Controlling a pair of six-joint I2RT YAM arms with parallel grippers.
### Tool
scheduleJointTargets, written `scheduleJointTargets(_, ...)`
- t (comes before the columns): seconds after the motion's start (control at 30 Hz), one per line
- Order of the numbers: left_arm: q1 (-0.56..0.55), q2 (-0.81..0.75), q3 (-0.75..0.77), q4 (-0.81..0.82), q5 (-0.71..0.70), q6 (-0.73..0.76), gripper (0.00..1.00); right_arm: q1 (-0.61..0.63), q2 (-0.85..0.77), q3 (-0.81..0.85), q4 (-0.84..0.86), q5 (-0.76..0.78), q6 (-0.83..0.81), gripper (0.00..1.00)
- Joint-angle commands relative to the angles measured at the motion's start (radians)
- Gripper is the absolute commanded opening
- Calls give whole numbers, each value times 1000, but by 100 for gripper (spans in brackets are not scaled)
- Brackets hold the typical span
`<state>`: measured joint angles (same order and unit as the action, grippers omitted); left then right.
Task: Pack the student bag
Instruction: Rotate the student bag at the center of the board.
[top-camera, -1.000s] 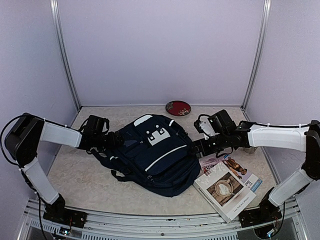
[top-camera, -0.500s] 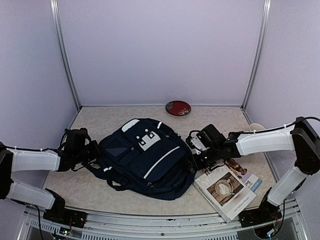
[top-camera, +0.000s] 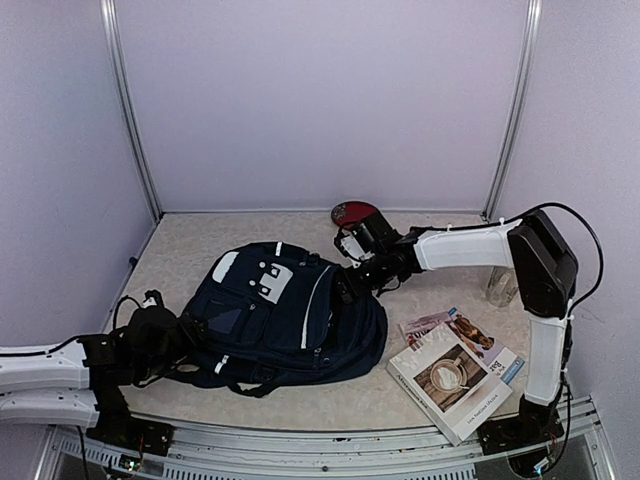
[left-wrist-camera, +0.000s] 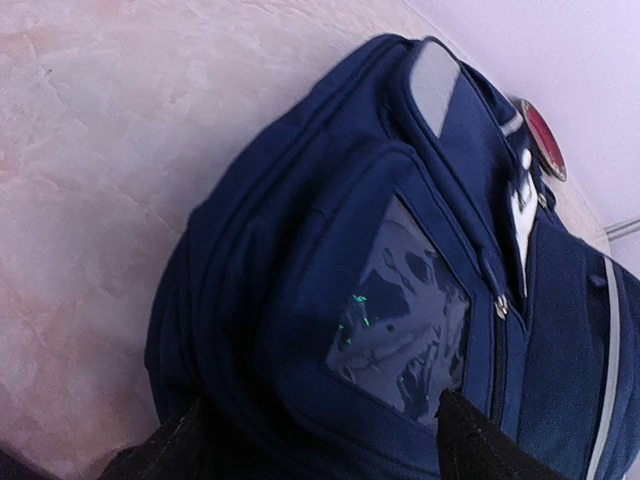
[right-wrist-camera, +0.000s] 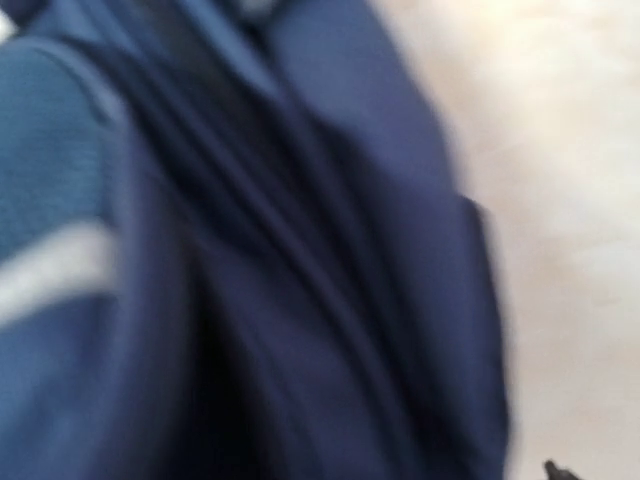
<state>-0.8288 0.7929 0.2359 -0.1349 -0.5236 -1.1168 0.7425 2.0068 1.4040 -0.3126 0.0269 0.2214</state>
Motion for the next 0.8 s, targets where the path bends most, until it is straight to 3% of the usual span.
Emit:
scheduleJointTargets(0.0,-142,-34,99,-172,-211,-62,76,-43,-71,1,-51,65,-51,96)
scheduleJointTargets(0.07,-198,-47,133,-176,-281,-4,76,-52,-137,-56,-57,69,-63,100)
scheduleJointTargets(0.13,-227,-42,144,-72,-278,180,74,-58,-212,-111,-58,47,-62,100)
scheduleJointTargets(0.23,-235,30,135,180,-116,473,76,-57,-330,-182,-71,-44,-32,100)
scheduleJointTargets(0.37,-234,155,145,287,100,600,81,-14,-502,-321,-18,-106,52,100)
scheduleJointTargets(0.47,-234,223,141,428,319,733,84,124,-625,-428,100,-89,94,100)
scheduleJointTargets(0.67,-210,383,211,448,285,775,84,417,-538,-412,75,214,293,100)
scheduleJointTargets(0.77,-172,445,220,443,295,754,84,514,-444,-365,39,283,384,100)
